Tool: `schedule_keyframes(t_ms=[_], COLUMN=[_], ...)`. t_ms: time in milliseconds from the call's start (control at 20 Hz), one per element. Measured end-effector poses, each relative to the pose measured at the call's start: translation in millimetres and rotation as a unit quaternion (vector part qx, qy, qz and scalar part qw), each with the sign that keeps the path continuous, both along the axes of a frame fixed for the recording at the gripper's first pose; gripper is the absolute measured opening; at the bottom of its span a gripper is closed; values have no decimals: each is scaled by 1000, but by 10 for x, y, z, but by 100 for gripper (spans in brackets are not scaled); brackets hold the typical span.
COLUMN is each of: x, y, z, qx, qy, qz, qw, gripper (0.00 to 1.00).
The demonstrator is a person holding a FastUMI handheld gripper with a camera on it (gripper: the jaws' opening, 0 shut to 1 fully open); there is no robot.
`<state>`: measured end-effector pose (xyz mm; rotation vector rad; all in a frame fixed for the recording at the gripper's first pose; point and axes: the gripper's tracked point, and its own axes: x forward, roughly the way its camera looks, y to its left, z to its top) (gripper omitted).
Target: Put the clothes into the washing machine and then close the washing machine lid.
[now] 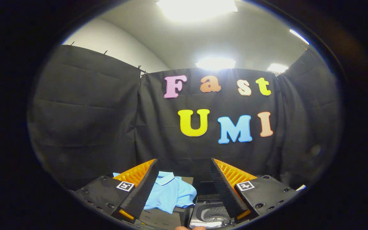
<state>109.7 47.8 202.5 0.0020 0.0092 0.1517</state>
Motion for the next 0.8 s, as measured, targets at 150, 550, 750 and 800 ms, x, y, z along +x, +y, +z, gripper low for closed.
schedule_keyframes(t_ms=[150, 550, 750, 800], x=[103, 545, 870, 937], y=[179, 885, 1176, 1211], z=[78, -616, -1329, -1470], qx=[-13, -45, -67, -74], qy=[9, 116, 210, 232], qz=[21, 110, 130, 128], qw=[1000, 986, 967, 962], gripper=[100, 100, 100, 100])
